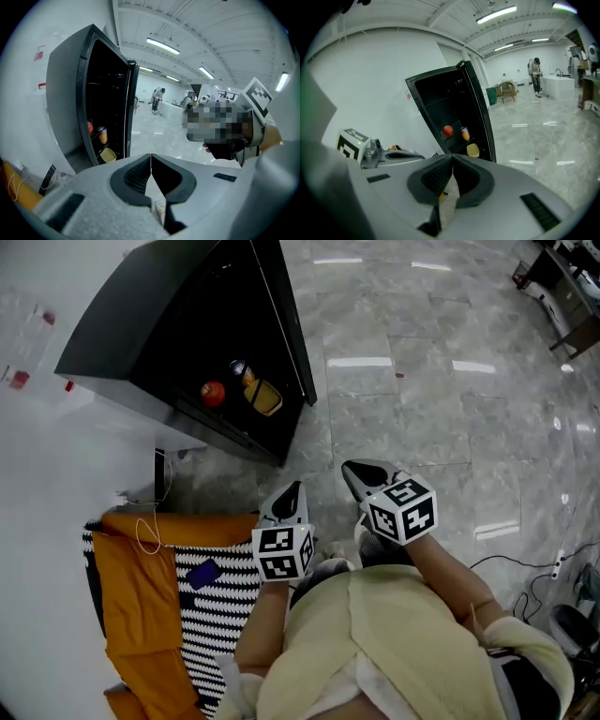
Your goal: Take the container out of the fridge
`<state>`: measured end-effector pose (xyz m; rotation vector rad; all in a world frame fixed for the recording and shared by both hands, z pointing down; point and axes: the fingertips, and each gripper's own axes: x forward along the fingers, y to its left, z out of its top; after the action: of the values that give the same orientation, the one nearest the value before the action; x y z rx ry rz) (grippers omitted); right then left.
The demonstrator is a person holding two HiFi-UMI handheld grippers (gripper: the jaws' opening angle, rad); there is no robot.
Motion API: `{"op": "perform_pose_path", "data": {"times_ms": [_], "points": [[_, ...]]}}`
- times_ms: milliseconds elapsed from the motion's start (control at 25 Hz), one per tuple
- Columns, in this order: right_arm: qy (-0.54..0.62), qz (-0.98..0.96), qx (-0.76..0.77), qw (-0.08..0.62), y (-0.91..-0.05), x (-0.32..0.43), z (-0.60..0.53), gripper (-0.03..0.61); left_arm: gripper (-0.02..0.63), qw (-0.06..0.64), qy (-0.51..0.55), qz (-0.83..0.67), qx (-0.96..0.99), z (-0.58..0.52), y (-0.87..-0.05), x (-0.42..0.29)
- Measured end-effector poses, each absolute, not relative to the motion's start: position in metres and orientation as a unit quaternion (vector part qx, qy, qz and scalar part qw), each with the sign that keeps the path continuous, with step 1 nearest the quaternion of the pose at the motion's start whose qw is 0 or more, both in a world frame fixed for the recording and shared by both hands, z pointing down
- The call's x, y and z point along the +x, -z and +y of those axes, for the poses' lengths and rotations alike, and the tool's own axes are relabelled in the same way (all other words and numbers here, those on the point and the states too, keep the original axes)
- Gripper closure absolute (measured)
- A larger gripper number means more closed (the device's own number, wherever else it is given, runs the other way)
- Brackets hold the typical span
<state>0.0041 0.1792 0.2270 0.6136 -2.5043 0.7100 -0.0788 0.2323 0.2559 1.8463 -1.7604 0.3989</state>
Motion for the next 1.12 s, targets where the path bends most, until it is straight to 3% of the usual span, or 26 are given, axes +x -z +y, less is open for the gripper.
{"op": "perform_pose_path", "data": {"times_ms": [1120], "points": [[-0.263, -0.918, 0.108, 0.275, -0.264, 0.017, 0.05, 0.549, 0.591, 0.3, -0.185, -0.691, 0.631, 0.094, -0.289, -0.046]]}}
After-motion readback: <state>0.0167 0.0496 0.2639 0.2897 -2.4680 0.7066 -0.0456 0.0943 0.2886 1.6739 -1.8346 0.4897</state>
